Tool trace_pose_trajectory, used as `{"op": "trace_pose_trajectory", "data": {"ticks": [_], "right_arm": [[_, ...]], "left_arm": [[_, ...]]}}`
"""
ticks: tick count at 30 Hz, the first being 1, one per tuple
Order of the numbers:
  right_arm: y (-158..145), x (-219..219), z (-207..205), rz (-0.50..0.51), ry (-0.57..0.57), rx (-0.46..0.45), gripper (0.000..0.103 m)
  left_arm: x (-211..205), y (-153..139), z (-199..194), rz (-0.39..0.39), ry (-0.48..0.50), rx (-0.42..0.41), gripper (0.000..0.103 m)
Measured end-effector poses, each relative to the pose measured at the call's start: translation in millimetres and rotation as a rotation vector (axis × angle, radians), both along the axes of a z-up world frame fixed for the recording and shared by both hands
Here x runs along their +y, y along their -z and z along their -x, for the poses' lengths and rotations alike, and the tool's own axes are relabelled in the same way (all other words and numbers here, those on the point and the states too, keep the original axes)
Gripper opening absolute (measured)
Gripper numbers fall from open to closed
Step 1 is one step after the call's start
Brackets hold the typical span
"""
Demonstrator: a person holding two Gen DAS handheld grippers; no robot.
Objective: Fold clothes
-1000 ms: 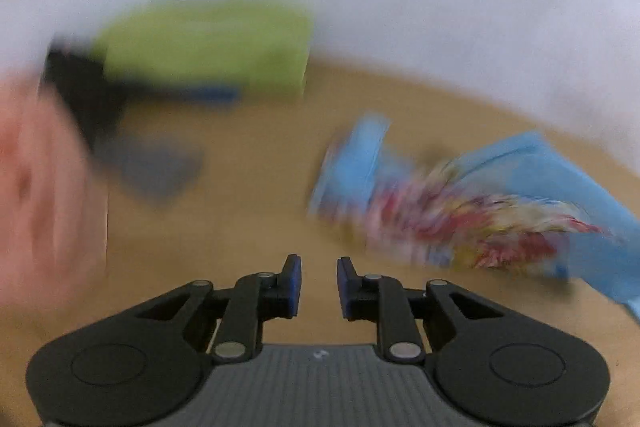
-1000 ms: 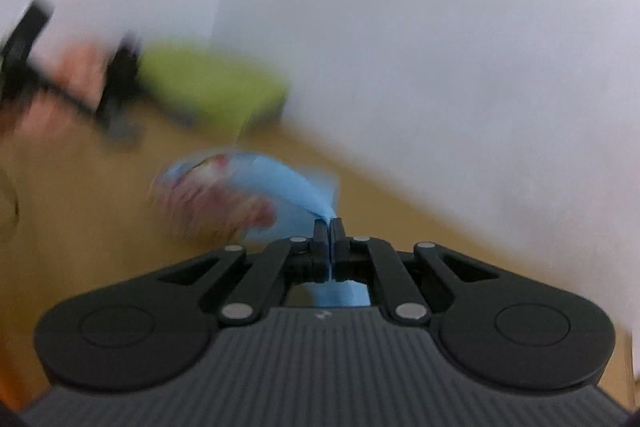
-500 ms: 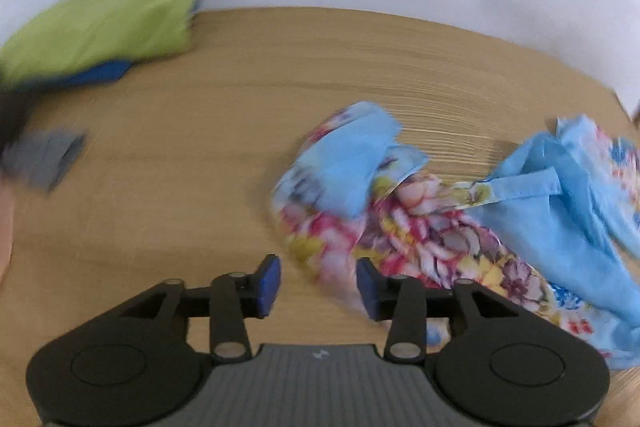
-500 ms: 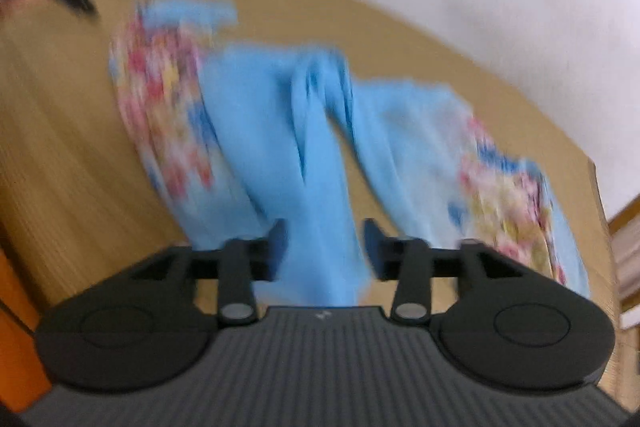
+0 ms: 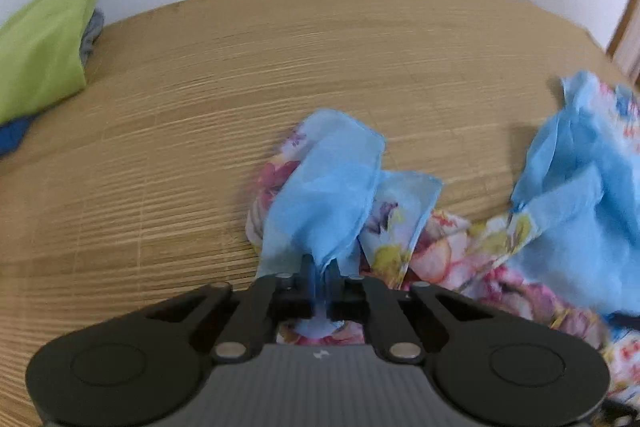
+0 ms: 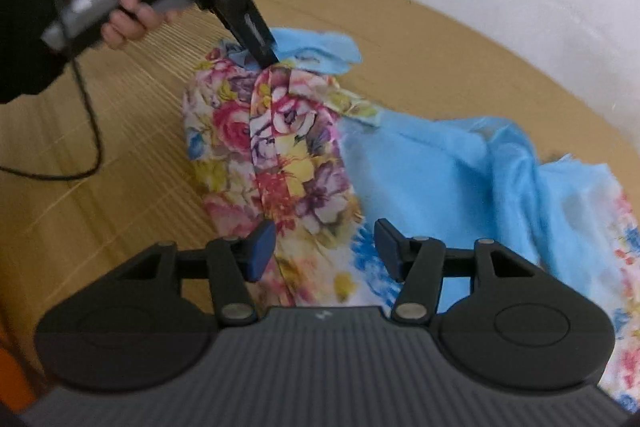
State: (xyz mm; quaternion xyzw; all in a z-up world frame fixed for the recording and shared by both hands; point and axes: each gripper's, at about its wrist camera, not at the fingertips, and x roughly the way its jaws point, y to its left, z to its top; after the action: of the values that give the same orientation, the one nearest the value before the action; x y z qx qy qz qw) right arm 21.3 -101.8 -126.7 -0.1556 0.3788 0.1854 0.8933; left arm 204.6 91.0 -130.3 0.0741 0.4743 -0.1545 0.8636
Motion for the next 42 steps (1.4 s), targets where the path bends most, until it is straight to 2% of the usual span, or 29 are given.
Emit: {"op": "trace_pose_trajectory", "data": {"ticks": [3, 6, 8, 11, 13, 16, 20, 22, 26, 31, 32, 33, 34, 35, 38, 42], "right_arm": [[3, 14, -10, -0.054, 0.016, 0.016, 0.057], [11, 22, -19, -0.052, 0.004, 0.011, 0.057], [14, 27, -25, -0.057, 0.019, 0.010, 0.057], [16, 27, -34, -0.101, 0.075, 0.032, 0.056], [16, 24, -40, -0.136, 0.113, 0.053, 0.056], [16, 31, -46, -0.121, 0.115, 0.049, 0.057], [7, 47, -44, -0.108, 0.119, 0.011, 0.057], [-1, 56, -51, -0.132, 0.100, -0.022, 0.057], [-3, 80, -98, -0.124, 0.098, -0.057, 0.057], [7, 97, -155, -0.116, 0.150, -0.038, 0.057], [10, 97, -164, -0.131, 0.150, -0.024, 0.048], [13, 99, -169, -0.135, 0.145, -0.015, 0.032], [13, 102, -171, -0.122, 0.147, -0.014, 0.005], [7, 102, -167, -0.124, 0.157, -0.032, 0.003], [-25, 112, -138, -0.201, 0.088, -0.101, 0.003], [-70, 143, -83, -0.287, -0.107, -0.106, 0.003]], "left_arm": [[23, -18, 11, 0.029, -0.056, -0.065, 0.003], [61, -39, 26, 0.074, -0.153, -0.108, 0.003], [88, -48, 36, 0.071, -0.224, -0.142, 0.003], [128, -50, 50, 0.058, -0.326, -0.149, 0.004], [151, -42, 60, 0.061, -0.392, -0.118, 0.004], [173, -29, 82, 0.075, -0.458, -0.081, 0.006], [181, -21, 105, 0.106, -0.461, -0.039, 0.009], [183, -19, 116, 0.121, -0.450, -0.020, 0.010], [181, -21, 135, 0.139, -0.384, -0.001, 0.024], [175, -19, 152, 0.150, -0.336, 0.018, 0.030], [176, -18, 155, 0.149, -0.332, 0.019, 0.030], [178, -18, 159, 0.143, -0.333, 0.018, 0.030], [180, -19, 163, 0.138, -0.334, 0.016, 0.030], [182, -19, 165, 0.132, -0.342, 0.009, 0.030], [198, -24, 171, 0.135, -0.383, -0.010, 0.031], [225, -34, 179, 0.133, -0.469, -0.045, 0.032]]}}
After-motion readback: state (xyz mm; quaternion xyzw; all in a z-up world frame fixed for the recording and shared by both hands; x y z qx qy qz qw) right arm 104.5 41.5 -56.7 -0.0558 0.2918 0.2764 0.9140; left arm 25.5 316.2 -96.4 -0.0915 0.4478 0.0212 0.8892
